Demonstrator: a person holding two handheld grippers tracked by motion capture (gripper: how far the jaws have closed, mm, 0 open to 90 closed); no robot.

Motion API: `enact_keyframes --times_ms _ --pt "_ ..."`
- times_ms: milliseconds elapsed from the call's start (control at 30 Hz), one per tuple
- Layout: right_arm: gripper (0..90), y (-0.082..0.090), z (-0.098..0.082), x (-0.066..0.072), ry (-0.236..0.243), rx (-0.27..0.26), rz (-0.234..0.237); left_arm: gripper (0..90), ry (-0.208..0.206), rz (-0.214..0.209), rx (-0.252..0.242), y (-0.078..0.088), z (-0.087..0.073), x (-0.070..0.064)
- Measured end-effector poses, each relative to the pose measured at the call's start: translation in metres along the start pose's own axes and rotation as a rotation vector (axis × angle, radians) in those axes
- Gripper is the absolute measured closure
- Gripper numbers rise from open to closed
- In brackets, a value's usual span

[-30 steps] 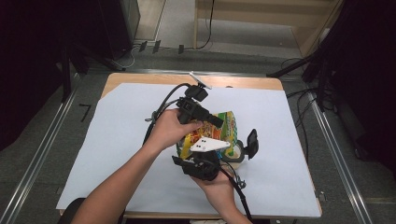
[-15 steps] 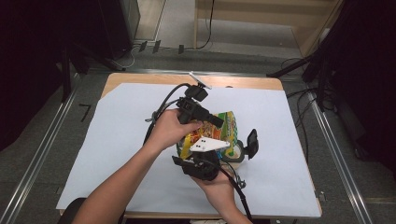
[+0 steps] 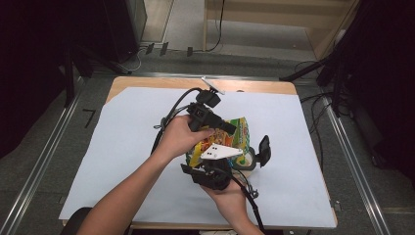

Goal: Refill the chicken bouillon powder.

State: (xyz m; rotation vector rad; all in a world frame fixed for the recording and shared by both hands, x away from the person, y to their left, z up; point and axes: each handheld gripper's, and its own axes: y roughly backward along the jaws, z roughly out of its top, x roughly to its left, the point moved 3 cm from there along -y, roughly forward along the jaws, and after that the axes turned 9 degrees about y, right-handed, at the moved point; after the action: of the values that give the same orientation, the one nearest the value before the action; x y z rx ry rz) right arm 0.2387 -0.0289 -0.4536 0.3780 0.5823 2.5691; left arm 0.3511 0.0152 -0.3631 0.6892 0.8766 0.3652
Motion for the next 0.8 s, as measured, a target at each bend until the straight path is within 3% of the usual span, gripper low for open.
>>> enact_keyframes --times_ms 300,800 --pt "71.8 0.0012 0.0035 0.0046 0.022 0.012 0.007 79.2 0.043 -0.018 0.006 0.0032 0.0013 0.0078" --pt "72.5 -0.0006 0.0019 0.0053 0.022 0.002 -0.004 79.1 0.017 -0.018 0.003 0.0036 -0.0009 0.001"
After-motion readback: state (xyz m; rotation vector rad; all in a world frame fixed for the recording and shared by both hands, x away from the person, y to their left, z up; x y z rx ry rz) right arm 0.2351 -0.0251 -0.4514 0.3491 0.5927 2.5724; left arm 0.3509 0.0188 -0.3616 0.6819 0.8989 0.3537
